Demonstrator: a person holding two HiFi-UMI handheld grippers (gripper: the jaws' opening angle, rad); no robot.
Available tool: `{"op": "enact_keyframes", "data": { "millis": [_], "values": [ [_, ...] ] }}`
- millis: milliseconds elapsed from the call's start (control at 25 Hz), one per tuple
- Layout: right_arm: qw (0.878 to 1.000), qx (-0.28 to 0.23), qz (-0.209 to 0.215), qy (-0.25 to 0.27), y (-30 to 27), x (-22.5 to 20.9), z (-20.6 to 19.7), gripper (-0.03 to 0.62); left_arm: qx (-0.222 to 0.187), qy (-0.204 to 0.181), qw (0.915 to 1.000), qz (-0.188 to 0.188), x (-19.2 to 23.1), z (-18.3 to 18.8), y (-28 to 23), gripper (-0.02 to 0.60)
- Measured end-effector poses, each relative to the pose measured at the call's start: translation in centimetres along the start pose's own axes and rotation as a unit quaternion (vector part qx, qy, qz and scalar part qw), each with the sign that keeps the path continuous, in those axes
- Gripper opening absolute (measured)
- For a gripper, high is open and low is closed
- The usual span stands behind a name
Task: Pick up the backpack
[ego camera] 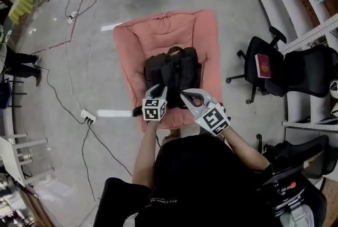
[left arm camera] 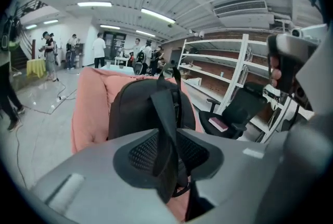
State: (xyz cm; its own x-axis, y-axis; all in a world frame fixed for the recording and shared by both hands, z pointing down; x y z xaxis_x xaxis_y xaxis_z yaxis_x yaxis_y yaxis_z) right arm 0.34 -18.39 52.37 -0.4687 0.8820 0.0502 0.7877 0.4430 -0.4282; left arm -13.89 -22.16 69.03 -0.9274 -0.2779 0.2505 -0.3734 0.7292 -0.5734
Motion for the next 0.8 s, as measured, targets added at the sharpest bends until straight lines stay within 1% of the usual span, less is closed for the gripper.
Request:
{"op": "enact_keyframes", "data": {
  "millis": [120,240,280,320,360,400,520,600,640,680,720,800],
  "values": [
    [1.0,-0.002,0.013,0.008,-0.2,-1.5,0.4,0.012,0.026,0.05,0.9983,-0.012,0.5,-0.8,-2.1,0.129],
    [1.0,0.005,0.023,0.013,-0.5,-2.9,0.4,0.012,0.044,0.106,0.9927,-0.037,0.1,-1.9,-4.0,0.127],
    [0.999,0.008,0.028,0.014,-0.8,-3.3,0.4,0.012,0.044,0.12,0.9909,-0.043,-0.1,-2.0,-4.3,0.097],
    [0.999,0.011,0.033,0.014,-1.1,-3.7,0.3,0.012,0.041,0.132,0.9891,-0.051,-0.3,-2.1,-4.3,0.046],
    [0.999,0.013,0.039,0.013,-1.4,-4.0,0.1,0.012,0.037,0.142,0.9873,-0.061,-0.6,-2.0,-4.1,0.026],
    [0.999,0.016,0.046,0.009,-1.8,-4.3,-0.2,0.012,0.032,0.147,0.9857,-0.076,-1.0,-1.7,-3.6,0.025],
    [0.997,0.033,0.069,-0.011,-2.7,-5.3,-2.0,0.012,0.008,0.147,0.9788,-0.142,-2.1,-0.2,-1.4,0.025],
    [0.994,0.042,0.091,-0.032,-3.3,-5.8,-3.3,0.014,-0.024,0.164,0.9689,-0.184,-1.8,1.7,1.0,0.025],
    [0.993,0.043,0.103,-0.045,-3.6,-5.8,-3.8,0.014,-0.043,0.182,0.9616,-0.201,-1.3,2.7,2.3,0.025],
    [0.991,0.043,0.116,-0.058,-4.0,-5.8,-4.3,0.022,-0.061,0.205,0.9525,-0.217,-0.7,3.7,3.3,0.026],
    [0.988,0.042,0.13,-0.071,-4.5,-5.8,-4.7,0.063,-0.074,0.227,0.9425,-0.234,-0.1,4.5,4.0,0.026],
    [0.981,0.049,0.164,-0.096,-6.2,-5.3,-5.7,0.128,-0.085,0.263,0.9237,-0.265,0.9,5.6,4.5,0.027]
  ]
}}
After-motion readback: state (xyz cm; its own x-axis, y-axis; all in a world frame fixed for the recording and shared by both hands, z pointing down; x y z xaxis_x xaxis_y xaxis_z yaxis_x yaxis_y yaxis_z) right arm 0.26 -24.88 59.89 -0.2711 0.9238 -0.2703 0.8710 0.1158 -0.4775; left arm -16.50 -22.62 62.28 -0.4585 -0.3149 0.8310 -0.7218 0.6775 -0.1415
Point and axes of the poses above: the fingertips, and each gripper's own axes: y backward along the fingers, x to its left, z out of its top, the point moved 6 cm from there along y, backward along the fingers, and after that the axes turned 1 degree about x, right-handed, at the moved point
